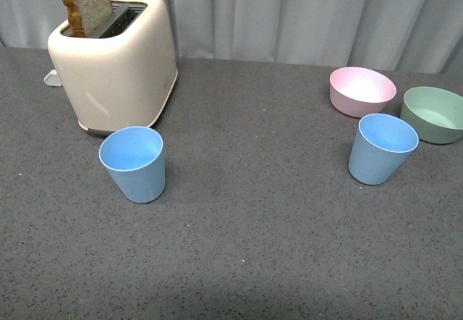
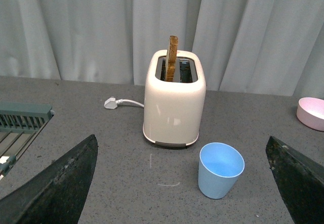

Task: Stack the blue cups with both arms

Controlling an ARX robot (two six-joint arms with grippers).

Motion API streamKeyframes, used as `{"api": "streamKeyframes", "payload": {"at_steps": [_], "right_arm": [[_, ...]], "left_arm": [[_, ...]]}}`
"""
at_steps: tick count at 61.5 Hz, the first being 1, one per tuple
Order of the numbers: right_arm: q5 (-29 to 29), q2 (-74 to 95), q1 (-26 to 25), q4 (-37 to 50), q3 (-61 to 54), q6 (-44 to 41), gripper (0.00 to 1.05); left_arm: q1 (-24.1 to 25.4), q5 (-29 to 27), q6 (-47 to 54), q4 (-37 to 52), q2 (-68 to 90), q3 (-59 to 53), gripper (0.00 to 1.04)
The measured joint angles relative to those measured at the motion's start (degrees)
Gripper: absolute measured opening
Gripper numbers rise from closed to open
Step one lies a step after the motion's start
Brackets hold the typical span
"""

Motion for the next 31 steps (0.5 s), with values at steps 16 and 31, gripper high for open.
{"api": "streamKeyframes", "payload": {"at_steps": [16,31], "right_arm": [[0.00,0.00,0.00,0.00,0.00,0.00,0.95],[-0.02,-0.02,0.00,0.00,0.00,0.00,0.95]], "left_arm": [[0.00,0.02,0.00,0.00,0.00,0.00,0.98],[0.00,0.02,0.00,0.00,0.00,0.00,0.98]]}}
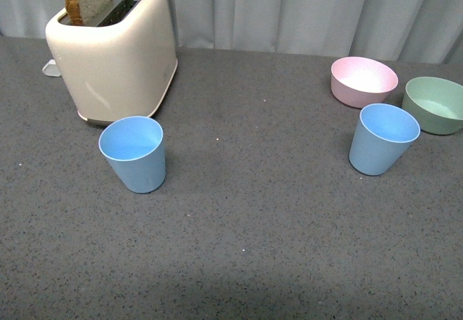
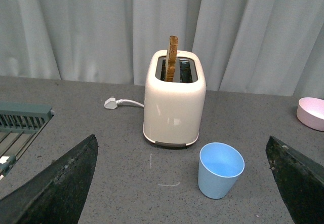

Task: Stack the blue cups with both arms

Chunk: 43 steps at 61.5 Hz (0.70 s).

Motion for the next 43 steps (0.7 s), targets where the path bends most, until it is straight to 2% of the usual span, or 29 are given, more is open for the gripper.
{"api": "streamKeyframes", "payload": {"at_steps": [43], "right_arm": [[0.00,0.00,0.00,0.00,0.00,0.02,0.95]], "left_arm": [[0.00,0.00,0.00,0.00,0.00,0.00,0.98]]}}
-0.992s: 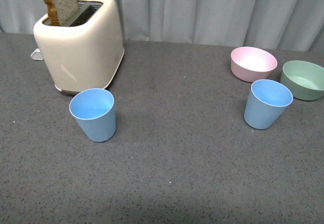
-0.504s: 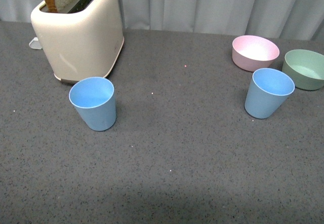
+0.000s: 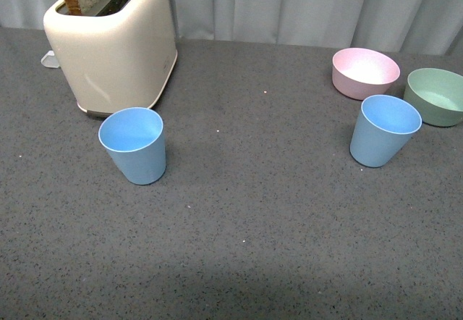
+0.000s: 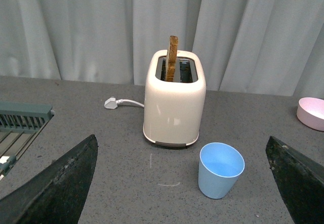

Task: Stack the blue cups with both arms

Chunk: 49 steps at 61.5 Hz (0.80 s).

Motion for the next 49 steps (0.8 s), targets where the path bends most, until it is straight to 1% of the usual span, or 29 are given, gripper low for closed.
{"api": "streamKeyframes", "payload": {"at_steps": [8,9,12,14,18,21,30,35,40,43,49], "right_arm": [[0.02,0.02,0.00,0.00,0.00,-0.02,0.95],[0.02,0.02,0.00,0.00,0.00,-0.02,0.95],[0.02,0.02,0.00,0.00,0.00,-0.02,0.95],[0.02,0.00,0.00,0.00,0.00,0.00,0.95],[0.00,0.00,0.00,0.00,0.00,-0.02,0.95],[0.02,0.00,0.00,0.00,0.00,-0.02,0.95],[0.02,0.00,0.00,0.00,0.00,-0.02,0.95],[0.02,0.00,0.00,0.00,0.00,-0.02,0.95],[0.02,0.00,0.00,0.00,0.00,0.00,0.95],[0.02,0.00,0.00,0.00,0.00,-0.02,0.95],[0.00,0.00,0.00,0.00,0.00,0.00,0.95]], "left_arm": [[-0.02,0.00,0.00,-0.02,0.02,0.00,0.98],[-0.46,-1.57,-0.48,-0.94,0.55,0.24,0.98],[-1.99,-8.74,-2.71,-8.68,4.59,2.91,0.98],[-2.32,-10.78,-3.50,-11.28,8.35,3.78,0.98],[-1.79,-9.92,-4.79,-9.68,14.27,4.04,0.98],[-1.18,-8.33,-5.84,-6.51,19.19,4.85,0.98],[-0.17,-5.68,-7.91,5.33,36.13,9.20,0.98],[-0.31,-3.37,-10.12,12.50,51.06,14.05,0.98],[-0.63,-3.10,-11.85,15.23,61.07,18.03,0.98],[-0.92,-2.62,-13.38,15.39,66.88,21.09,0.98],[-2.10,-1.11,-16.35,11.34,77.13,28.04,0.98]]}}
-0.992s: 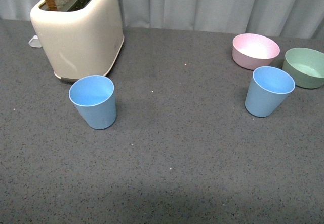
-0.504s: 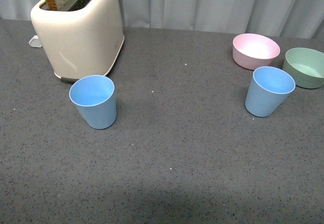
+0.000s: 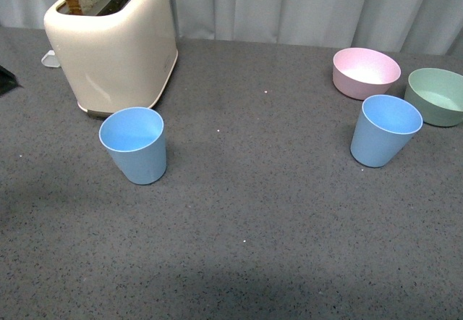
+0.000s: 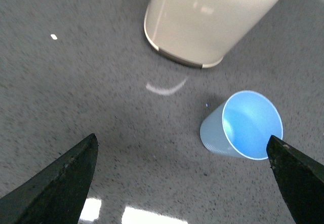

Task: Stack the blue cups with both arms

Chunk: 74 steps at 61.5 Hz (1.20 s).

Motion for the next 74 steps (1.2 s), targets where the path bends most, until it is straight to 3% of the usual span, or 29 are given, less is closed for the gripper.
{"api": "streamKeyframes", "payload": {"at_steps": [14,23,57,74], "right_arm": [[0.02,0.00,0.00,0.00,0.00,-0.02,0.95],[0.00,0.00,0.00,0.00,0.00,-0.02,0.95],[0.02,0.00,0.00,0.00,0.00,-0.02,0.95],[0.00,0.00,0.00,0.00,0.00,-0.02,0.95]], "left_arm": [[-2.05,-0.02,-5.31,-9.35,14.56,12.59,0.98],[-2.91,3.67,-8.39,-14.34,19.85,18.43,0.98],[-6.19,5.38,-13.68,-22.03,32.54,27.91,0.98],[-7.39,4.24,-13.92,-23.96,36.02,31.17,0.58]]}}
